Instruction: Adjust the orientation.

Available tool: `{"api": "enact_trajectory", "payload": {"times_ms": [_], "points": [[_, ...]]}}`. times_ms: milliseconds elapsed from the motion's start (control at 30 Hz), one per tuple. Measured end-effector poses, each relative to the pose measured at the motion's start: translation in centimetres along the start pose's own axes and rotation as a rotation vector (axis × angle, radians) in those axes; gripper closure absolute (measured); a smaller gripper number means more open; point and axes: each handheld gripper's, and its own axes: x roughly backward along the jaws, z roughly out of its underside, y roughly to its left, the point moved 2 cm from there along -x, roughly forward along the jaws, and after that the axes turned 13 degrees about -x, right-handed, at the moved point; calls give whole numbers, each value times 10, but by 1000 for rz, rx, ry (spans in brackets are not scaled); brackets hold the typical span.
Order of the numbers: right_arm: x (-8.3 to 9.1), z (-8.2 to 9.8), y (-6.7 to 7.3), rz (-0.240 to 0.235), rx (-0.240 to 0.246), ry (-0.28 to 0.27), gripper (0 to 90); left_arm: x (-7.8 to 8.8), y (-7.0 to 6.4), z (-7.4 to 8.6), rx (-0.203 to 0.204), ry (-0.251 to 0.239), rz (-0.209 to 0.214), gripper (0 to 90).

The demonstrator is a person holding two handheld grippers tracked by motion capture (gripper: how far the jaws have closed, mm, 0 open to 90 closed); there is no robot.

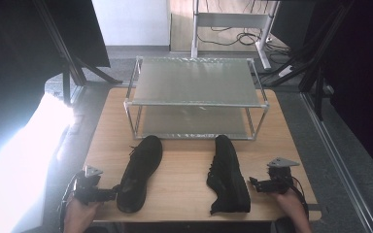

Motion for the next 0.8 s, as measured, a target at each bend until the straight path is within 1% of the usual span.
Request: {"api": "enact_trajectory", "payload": {"times_ms": [33,67,100,167,300,433,467,533,567,600,633,700,733,800], "points": [[0,0,0,0,0,0,0,0,-3,-1,-5,1,6,0],[0,0,0,-1,2,1,0,-1,-8,-2,-7,-4,21,0],[0,0,0,-1,2,1,0,-1,-8,-2,-7,-4,21,0],[1,1,1,-2,3,0,0,-2,-13,-4,-10,-9,39,0],[1,1,1,-2,3,0,0,-1,-16,-5,-18,-5,31,0],[1,1,1,-2,3,0,0,-2,-18,-6,-16,-9,42,0],[1,1,1,-2,3,0,0,-3,-19,-7,-21,-10,50,0],[1,1,1,-2,3,1,0,-6,-26,-11,-34,-16,82,0],[1,1,1,-2,3,1,0,-8,-29,-12,-42,-17,91,0],[1,1,1,-2,4,0,0,-10,-35,-16,-68,-13,96,0],[1,1,1,-2,4,0,0,-10,-35,-16,-68,-13,96,0],[1,1,1,-2,3,0,0,-9,-36,-19,-91,-12,70,0],[1,1,1,-2,4,0,0,-8,-34,-20,-90,-26,69,0],[1,1,1,-3,4,1,0,-6,-31,-20,-69,-50,59,0]]}}
